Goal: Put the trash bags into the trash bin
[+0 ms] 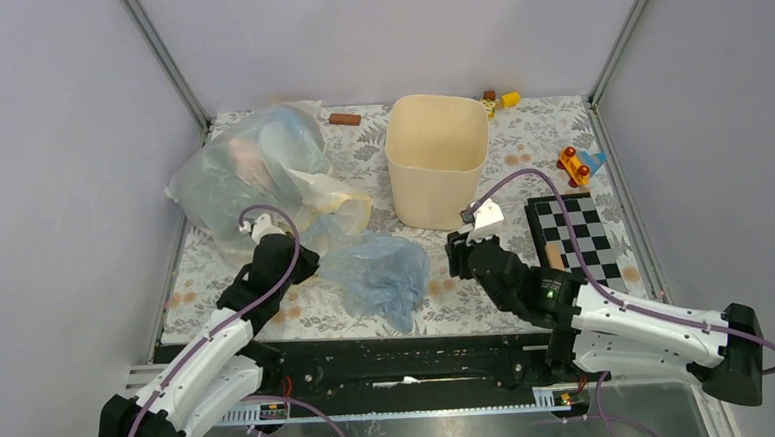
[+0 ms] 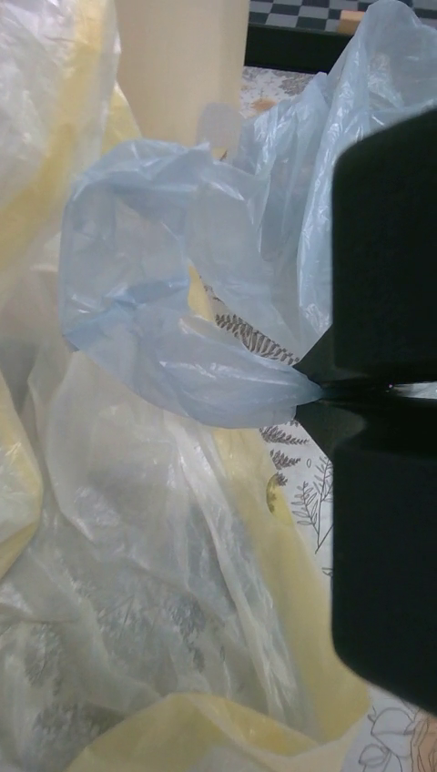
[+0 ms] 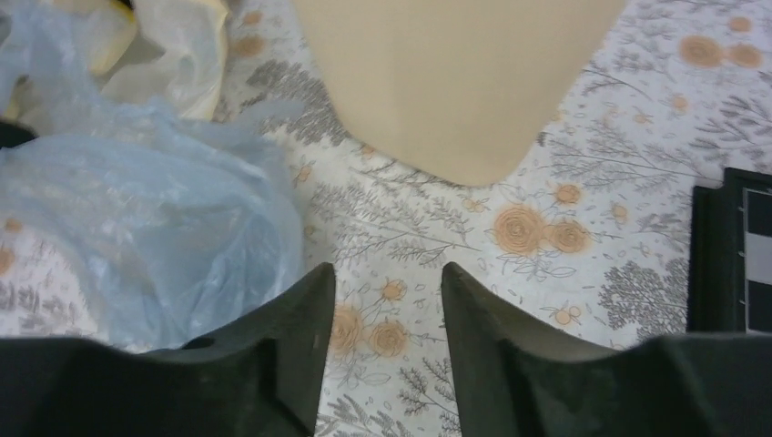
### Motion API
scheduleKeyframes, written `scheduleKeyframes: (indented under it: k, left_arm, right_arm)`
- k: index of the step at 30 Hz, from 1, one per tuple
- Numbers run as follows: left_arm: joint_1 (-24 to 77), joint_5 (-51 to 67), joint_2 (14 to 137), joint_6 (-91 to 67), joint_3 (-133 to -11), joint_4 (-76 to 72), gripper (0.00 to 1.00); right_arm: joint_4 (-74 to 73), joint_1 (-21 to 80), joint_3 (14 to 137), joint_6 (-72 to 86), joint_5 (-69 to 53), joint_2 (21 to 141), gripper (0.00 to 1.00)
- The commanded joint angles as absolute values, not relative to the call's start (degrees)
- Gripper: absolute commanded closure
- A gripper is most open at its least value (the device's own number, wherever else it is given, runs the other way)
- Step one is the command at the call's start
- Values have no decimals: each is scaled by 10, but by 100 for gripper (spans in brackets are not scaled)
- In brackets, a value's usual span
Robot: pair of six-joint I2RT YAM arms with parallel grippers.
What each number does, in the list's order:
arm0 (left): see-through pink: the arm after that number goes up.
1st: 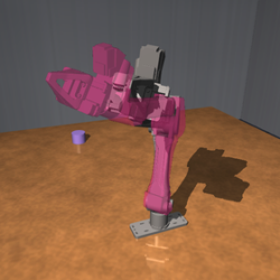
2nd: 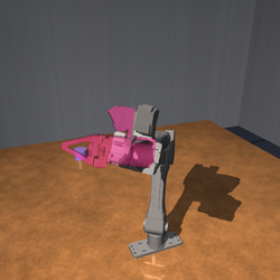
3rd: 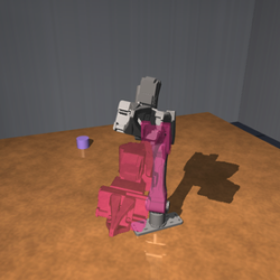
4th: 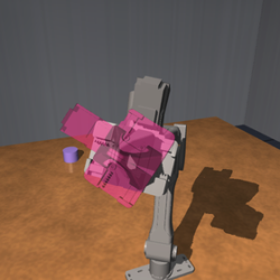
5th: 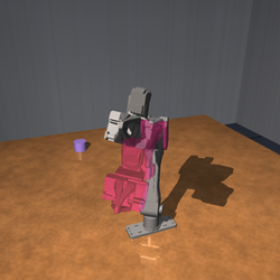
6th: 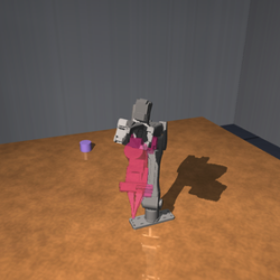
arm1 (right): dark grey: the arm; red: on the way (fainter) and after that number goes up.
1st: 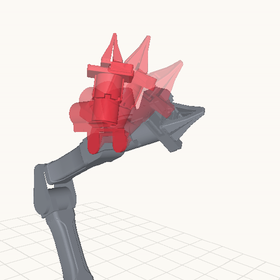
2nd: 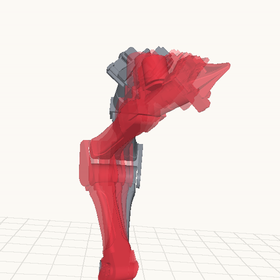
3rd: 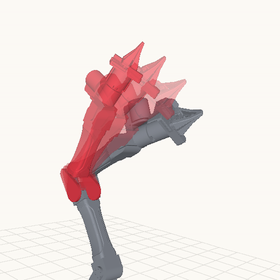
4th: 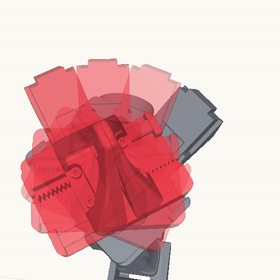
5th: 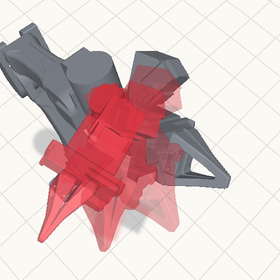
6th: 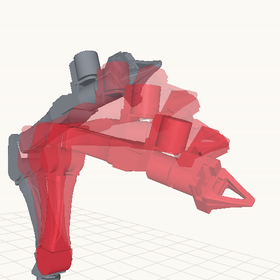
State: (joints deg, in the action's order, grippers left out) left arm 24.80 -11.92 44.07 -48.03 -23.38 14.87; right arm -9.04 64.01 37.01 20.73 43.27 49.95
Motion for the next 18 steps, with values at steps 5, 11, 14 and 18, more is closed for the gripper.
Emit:
scheduleKeyframes:
  k: [5, 11, 14, 18]
  left_arm:
    - [245, -79, 446, -483, -222, 92, 100]
    - [245, -82, 436, -484, -213, 94, 100]
    - [245, -80, 439, -485, -211, 93, 100]
    - [244, -98, 440, -488, -210, 96, 100]
  right_arm:
    - [-112, 638, 388, 239, 256, 542, 37]
    - [-18, 638, 332, 290, 219, 572, 44]
    - [27, 638, 318, 304, 222, 597, 52]
    - [24, 638, 327, 307, 237, 616, 69]
